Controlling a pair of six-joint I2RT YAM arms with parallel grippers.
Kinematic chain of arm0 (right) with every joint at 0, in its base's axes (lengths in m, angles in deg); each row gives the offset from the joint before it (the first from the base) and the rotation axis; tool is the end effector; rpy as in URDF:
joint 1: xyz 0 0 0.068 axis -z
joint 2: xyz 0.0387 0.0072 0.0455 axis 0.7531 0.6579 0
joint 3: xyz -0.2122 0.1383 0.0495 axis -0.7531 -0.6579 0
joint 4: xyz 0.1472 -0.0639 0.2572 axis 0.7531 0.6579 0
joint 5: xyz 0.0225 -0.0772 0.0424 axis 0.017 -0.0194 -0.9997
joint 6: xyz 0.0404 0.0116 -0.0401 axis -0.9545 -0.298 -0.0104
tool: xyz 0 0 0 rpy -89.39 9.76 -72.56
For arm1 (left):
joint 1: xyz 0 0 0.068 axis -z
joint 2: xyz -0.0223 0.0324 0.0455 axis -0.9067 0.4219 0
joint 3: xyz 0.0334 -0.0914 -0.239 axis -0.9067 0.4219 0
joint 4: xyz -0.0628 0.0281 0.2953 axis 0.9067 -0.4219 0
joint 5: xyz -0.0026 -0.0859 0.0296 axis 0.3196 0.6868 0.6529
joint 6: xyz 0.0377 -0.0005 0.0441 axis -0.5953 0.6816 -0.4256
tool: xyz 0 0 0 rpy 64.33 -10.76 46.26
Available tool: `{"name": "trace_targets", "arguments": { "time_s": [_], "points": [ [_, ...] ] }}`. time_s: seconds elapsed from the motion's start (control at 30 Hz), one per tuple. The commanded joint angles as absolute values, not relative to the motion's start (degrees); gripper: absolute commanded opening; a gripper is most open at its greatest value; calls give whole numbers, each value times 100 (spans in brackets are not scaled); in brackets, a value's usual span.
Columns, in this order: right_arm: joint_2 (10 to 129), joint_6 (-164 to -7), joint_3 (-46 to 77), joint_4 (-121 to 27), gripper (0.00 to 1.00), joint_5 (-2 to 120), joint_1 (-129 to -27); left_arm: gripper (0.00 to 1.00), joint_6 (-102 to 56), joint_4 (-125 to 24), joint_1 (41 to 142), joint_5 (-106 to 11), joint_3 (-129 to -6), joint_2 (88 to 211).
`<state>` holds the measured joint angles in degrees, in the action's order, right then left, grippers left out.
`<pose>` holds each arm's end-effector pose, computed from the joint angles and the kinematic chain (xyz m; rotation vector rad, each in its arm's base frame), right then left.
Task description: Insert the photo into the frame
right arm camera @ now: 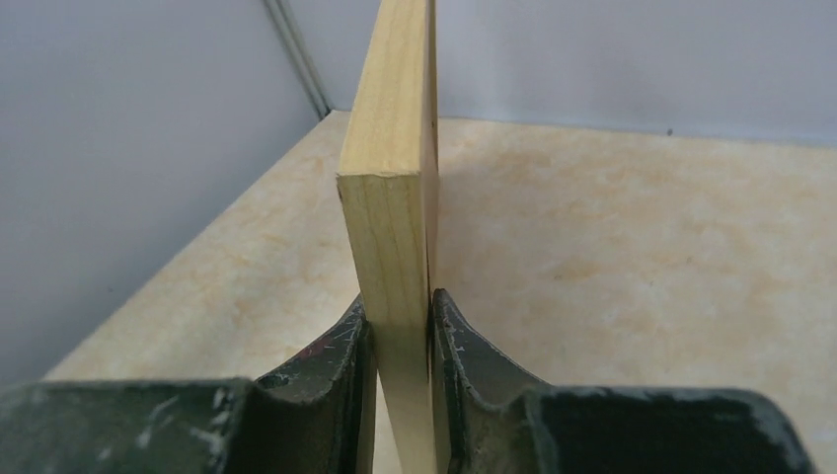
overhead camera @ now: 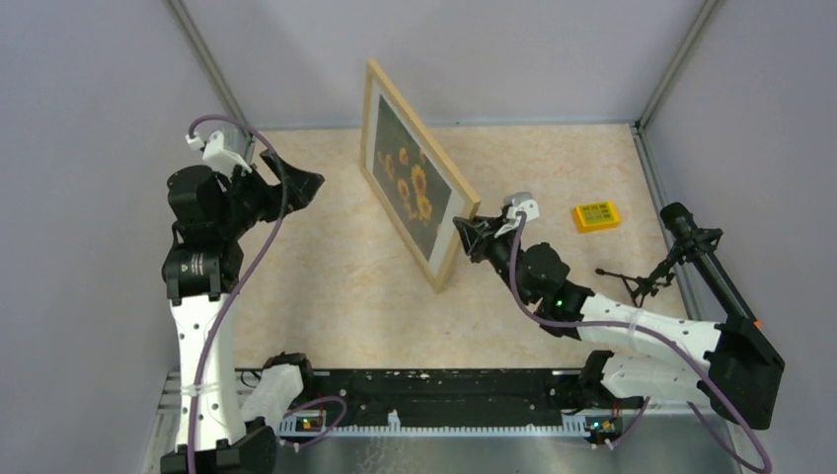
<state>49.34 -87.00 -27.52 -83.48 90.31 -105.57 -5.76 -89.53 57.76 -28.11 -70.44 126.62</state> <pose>0.1750 0.2356 0.2637 -0.2674 1.4477 0.6250 0.2216 0.0088 0.4479 -0.2320 1.8434 -0.7007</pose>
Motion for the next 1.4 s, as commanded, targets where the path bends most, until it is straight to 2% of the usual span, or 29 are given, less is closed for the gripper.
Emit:
{"name": "trace_targets", "arguments": {
  "time_s": [0.0,0.17,0.43,0.7,0.9,0.97,1.0,1.2,1.23,1.37],
  "points": [
    [5019,-10866,-2612,-7683,0,9041,-10534,94,-834,-8997,5835,-3037,-6811,12573],
    [5174,-12239,-3030,-7990,0,8254,-9989,94,-825,-8967,5863,-3012,-6674,12459],
    [6297,-12727,-3027,-9085,0,7876,-9878,94,-656,-8813,5927,-2818,-6264,12271],
    [9133,-13893,-1558,-10212,0,7968,-9967,97,-706,-8326,6109,-1851,-5803,12079],
    [10622,-14444,-199,-10227,0,8066,-10240,99,-952,-8425,6386,-1720,-5856,12091],
    [10777,-14525,-96,-10047,10,8320,-10321,99,-970,-8428,6433,-1721,-5800,12062],
    [10749,-14525,-105,-9878,19,8482,-10352,99,-987,-8428,6461,-1711,-5787,12056],
    [9918,-14290,-75,-7209,90,8896,-10308,99,-1221,-8358,6697,-1817,-5789,12027],
    [9681,-14218,-147,-6621,98,8902,-10277,99,-1291,-8355,6725,-1836,-5822,12050],
    [8338,-13338,-741,-5614,99,8655,-10133,99,-1921,-8346,7045,-1687,-6202,12227]
  ]
}}
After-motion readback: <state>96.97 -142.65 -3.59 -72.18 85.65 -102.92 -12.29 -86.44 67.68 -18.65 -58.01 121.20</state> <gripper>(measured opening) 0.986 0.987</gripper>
